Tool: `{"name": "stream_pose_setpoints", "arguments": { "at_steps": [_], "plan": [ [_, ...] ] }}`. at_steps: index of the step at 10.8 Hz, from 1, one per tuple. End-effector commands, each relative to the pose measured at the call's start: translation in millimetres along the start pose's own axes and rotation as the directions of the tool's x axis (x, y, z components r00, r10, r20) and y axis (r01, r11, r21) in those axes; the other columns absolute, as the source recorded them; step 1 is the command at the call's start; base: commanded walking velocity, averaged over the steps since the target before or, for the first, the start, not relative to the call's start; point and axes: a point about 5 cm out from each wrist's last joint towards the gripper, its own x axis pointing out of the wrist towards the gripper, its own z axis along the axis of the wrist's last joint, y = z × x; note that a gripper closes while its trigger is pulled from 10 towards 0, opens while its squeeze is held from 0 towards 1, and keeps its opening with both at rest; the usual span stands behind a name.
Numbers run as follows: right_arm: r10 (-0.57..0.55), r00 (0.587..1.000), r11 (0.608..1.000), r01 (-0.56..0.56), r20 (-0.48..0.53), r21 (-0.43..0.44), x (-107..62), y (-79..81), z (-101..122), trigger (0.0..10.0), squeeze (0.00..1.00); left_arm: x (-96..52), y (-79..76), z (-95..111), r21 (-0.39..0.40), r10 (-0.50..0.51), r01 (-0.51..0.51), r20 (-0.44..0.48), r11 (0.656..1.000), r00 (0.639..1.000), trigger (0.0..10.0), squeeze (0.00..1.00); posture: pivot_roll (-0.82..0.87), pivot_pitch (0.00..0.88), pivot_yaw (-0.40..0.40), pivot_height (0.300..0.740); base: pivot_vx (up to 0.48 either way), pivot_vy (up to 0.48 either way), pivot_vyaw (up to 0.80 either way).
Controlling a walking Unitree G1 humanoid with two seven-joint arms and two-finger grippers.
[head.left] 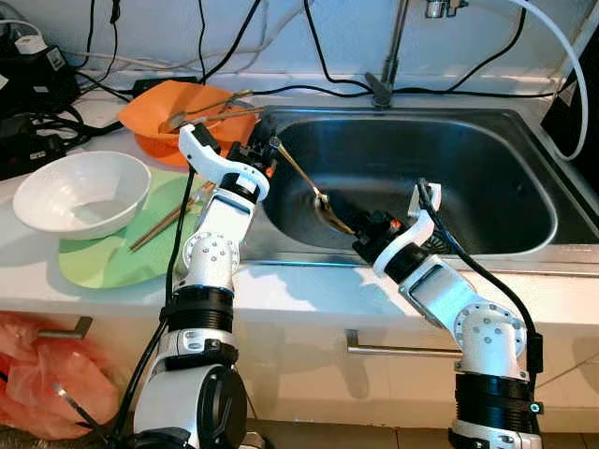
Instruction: Kitchen organization
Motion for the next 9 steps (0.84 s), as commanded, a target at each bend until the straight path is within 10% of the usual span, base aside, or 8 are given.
{"name": "stream_pose_setpoints", "arguments": {
  "at_steps": [1,9],
  "plan": [
    [0.007,1.000,0.999,-0.007,0.000,-0.032,0.4,2.5,4.4,0.0,0.00,-4.9,0.8,-23.0,-0.045,0.016,-0.019,-0.053,0.999,0.998,10.0,0.00,0.10,0.051,0.068,0.740,0.000,0.000,0.00],
    [0.022,0.973,0.992,-0.051,-0.231,-0.117,1.9,-3.2,1.6,0.0,0.00,-20.5,0.5,3.6,0.028,0.027,-0.026,-0.032,0.999,0.999,10.0,0.00,0.16,0.056,0.022,0.740,0.000,0.000,0.00]
  ]
}}
